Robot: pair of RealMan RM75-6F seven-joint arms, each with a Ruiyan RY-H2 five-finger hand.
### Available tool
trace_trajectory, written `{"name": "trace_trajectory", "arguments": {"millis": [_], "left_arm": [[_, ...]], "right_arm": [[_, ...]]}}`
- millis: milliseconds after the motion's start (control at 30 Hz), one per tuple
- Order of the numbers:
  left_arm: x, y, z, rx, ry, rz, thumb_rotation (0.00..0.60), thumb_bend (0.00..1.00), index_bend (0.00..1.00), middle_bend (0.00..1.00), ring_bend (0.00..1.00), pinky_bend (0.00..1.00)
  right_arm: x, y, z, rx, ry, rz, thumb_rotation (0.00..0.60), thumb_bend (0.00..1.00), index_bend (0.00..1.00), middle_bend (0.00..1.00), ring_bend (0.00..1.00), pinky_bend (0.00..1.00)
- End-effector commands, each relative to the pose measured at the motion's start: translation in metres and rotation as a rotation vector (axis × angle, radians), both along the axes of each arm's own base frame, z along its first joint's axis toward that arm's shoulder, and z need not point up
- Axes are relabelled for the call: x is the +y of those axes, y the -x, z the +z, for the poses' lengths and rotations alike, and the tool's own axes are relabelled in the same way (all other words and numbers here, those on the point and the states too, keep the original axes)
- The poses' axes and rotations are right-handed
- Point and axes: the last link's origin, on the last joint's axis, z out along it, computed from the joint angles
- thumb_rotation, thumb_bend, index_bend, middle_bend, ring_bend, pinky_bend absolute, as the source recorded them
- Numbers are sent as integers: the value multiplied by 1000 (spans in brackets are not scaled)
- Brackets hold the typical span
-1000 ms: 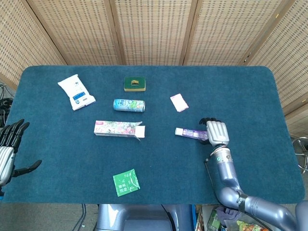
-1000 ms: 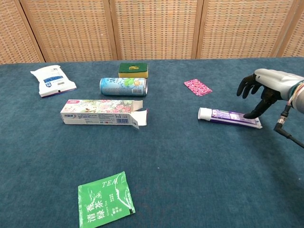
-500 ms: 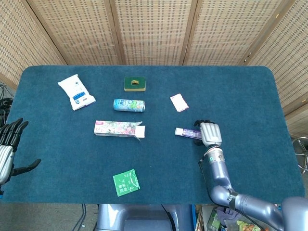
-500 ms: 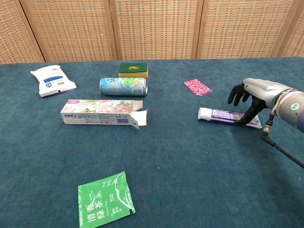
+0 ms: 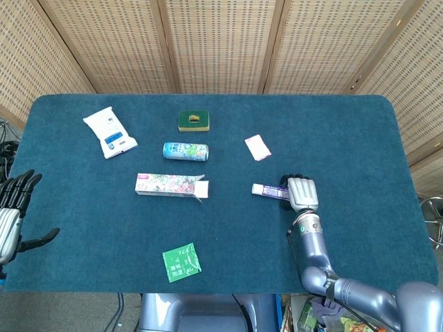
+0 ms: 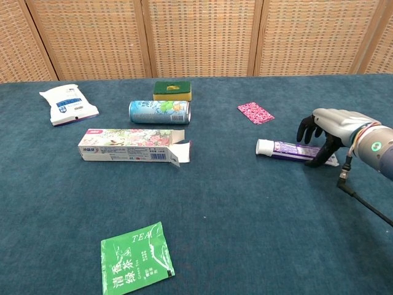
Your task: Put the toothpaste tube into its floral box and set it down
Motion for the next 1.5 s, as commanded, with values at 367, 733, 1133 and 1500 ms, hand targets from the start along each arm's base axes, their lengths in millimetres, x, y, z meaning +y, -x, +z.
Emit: {"name": "trace_trajectory", "arguments": {"millis": [367, 733, 1133, 1500], "left_arm": [[1, 0, -1, 1, 4, 2, 600, 199, 0, 0, 0, 0], [2, 0, -3, 5, 12, 6, 600, 198, 0, 0, 0, 0], [10, -1, -11, 16, 45, 15, 600, 198, 0, 0, 0, 0], [31, -6, -16, 53, 47, -21, 600, 198, 0, 0, 0, 0]], "right_arm": [[-1, 7, -2, 40, -14, -7, 600, 324, 489, 484, 371, 361], [2, 8, 1, 30, -20, 20, 600, 573, 588, 578, 446, 409], [12, 5, 30, -101, -26, 75, 600, 706, 611, 597, 464, 409], [21, 5, 70, -178, -12, 119, 600, 721, 614, 599, 467, 409]]}}
